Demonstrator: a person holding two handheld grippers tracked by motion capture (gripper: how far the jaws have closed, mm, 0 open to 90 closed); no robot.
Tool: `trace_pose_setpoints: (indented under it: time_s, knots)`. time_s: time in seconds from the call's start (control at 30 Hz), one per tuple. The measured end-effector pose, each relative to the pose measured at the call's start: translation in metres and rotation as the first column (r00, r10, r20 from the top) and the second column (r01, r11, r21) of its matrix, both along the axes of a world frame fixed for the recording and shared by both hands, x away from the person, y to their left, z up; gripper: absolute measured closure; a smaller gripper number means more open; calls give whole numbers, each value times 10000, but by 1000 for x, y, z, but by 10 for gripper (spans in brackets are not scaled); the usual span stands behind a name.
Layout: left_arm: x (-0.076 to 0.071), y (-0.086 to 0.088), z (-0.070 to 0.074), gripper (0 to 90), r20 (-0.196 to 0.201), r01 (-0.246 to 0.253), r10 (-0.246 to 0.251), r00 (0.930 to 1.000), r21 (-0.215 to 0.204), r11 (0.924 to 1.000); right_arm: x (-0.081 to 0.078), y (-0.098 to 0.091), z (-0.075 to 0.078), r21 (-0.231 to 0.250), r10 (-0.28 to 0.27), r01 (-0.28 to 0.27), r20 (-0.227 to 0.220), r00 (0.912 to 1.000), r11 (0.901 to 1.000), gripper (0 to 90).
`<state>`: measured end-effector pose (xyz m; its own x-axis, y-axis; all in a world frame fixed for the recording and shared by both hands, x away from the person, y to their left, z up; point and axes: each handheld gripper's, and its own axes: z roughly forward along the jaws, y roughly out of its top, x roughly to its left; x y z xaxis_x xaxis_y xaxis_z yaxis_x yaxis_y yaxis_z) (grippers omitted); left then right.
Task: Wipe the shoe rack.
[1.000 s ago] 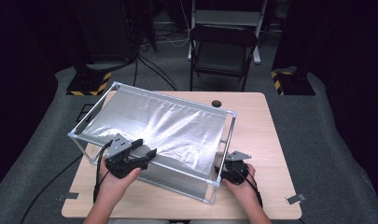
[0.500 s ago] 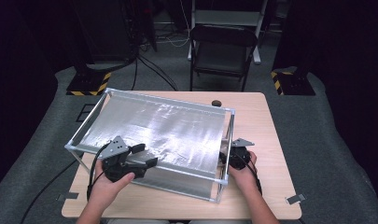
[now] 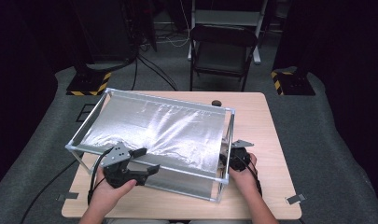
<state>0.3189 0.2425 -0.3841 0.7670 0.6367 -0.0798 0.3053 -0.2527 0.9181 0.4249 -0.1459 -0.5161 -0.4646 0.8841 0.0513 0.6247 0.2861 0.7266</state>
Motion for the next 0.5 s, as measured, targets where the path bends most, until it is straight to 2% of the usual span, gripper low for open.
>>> trace_pose_setpoints:
  time_s: [0.1,0.2,0.3,0.4,0.43,0.5]
  knots:
    - [1,0,0,232,-24,2,-2,10000,12,10000,-7,-1,3,222,152,-145,-312,9994,9996,654]
    - [1,-1,1,232,-64,-32,32,10000,-6,10000,-15,-2,6,245,304,-297,-307,9991,9993,699]
    - [2,-4,0,232,44,-31,31,10000,86,10000,-20,-8,9,674,580,-548,-474,9972,9962,782]
    - [3,-7,0,234,147,-34,31,9999,212,9998,-23,-14,12,1073,644,-560,-762,9950,9927,788]
    - [4,-8,0,235,174,-42,38,9998,234,9997,-23,-16,13,1036,714,-641,-684,9951,9926,790]
    - [5,-8,0,235,212,-79,73,9997,286,9996,-25,-18,17,1210,514,-425,-716,9961,9917,791]
